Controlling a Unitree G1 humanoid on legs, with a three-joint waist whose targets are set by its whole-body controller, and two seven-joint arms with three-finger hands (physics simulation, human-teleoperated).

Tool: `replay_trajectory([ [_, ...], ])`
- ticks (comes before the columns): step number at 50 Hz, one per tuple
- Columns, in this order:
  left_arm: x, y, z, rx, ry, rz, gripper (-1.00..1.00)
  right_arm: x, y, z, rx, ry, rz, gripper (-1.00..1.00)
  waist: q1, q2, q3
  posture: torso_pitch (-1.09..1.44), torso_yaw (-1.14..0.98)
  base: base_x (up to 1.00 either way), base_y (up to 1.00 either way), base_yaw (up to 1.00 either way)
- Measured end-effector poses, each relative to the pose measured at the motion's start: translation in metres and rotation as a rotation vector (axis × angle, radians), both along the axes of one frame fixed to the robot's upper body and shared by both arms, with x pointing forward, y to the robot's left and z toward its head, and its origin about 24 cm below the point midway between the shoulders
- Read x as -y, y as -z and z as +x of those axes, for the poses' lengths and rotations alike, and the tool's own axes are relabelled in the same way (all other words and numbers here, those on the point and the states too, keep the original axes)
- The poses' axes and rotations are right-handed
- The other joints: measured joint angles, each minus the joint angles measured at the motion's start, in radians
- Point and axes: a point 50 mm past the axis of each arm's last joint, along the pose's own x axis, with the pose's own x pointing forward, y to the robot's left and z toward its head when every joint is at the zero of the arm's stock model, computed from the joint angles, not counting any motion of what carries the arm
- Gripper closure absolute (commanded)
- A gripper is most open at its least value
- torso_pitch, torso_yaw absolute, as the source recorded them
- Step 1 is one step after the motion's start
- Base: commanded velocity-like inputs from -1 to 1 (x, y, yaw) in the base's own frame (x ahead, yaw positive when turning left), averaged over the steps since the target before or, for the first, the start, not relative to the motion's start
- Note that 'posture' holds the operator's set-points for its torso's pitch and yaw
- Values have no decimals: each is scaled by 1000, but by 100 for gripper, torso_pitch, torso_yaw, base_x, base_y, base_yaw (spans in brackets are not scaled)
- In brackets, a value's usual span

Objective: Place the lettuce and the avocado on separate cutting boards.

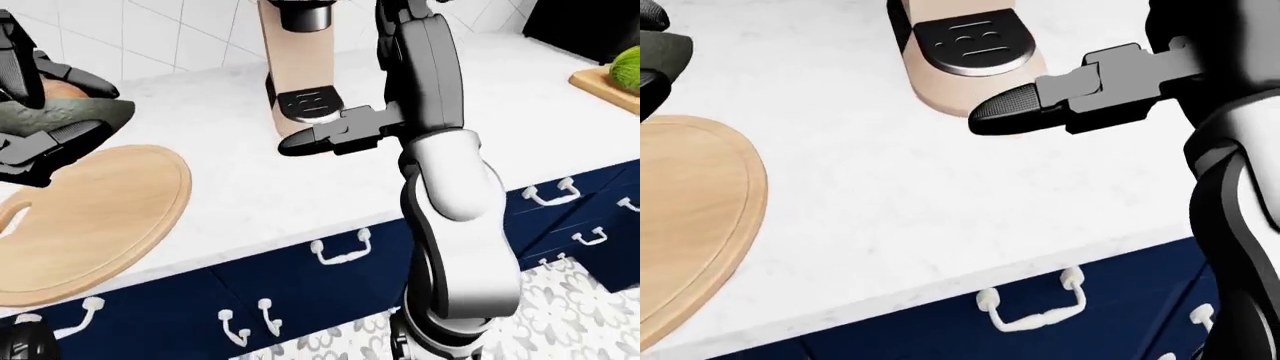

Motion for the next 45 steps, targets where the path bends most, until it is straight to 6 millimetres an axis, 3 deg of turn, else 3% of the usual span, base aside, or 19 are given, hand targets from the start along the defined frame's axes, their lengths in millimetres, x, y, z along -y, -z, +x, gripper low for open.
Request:
replay_trajectory([
  [2, 0, -2, -1, 12, 1, 3, 100, 0, -1, -1, 10, 5, -4, -100, -7, -25, -10, 0, 0, -36, 36, 0],
  [3, 2, -1, -2, 15, 10, 3, 100, 2, 0, -1, 10, 14, -3, -100, -20, -22, -13, 0, 0, -35, 38, 0],
  [5, 4, 1, -2, 2, 27, 11, 100, 5, 2, -1, 0, 30, 4, -100, -13, -46, -31, 0, 0, -36, 40, 0],
  [7, 3, 1, -2, 0, 26, 10, 100, 4, -1, -1, 11, 29, 5, -100, 1, -50, -40, 0, 0, -36, 42, 0],
  [11, 0, -3, -7, 36, 7, 7, 100, 2, -4, -5, 40, 17, 1, -100, 20, -9, -23, 0, 0, -32, 47, 0],
  [15, 3, -1, -4, 11, 26, 14, 100, 5, 2, 1, -4, 33, -1, -100, 3, 21, 6, 0, 0, -1, 65, 0],
  [20, 4, -5, -4, 31, 29, 17, 100, 4, -6, -3, 37, 26, -6, -100, -17, 57, -1, 0, 0, 0, 84, 0],
  [22, 3, -8, -5, 46, 21, 17, 100, 3, -9, -5, 60, 20, -6, -100, -22, 108, -5, 0, 0, 0, 60, 0],
  [24, 0, -4, -4, 24, 5, 5, 100, 0, -4, -4, 40, 0, -10, -100, -11, 106, 14, 0, 0, 0, 48, 0],
  [26, -1, -4, -3, 14, -4, 2, 100, -3, -1, 0, 9, -14, -18, -100, -11, 102, 9, 0, 0, 0, 45, 0],
  [28, 0, -4, -2, 18, 1, 4, 100, -2, 0, 2, -2, -6, -26, -100, -11, 80, 8, 0, 0, 10, 45, 0],
  [31, 0, -3, -3, 20, 2, 7, 100, 0, 0, 0, 11, 3, -17, -100, -11, 43, 25, 0, 0, 14, 31, 0],
  [41, -2, 0, -3, 6, -11, -1, 100, 1, 1, -2, 17, -5, 20, -100, 6, 34, 49, 0, 0, 0, 0, 0],
  [45, -1, 0, -3, 11, -8, 1, 100, 3, 1, -2, 7, -3, 37, -100, 13, 25, 47, 0, 0, 0, 0, 0],
])
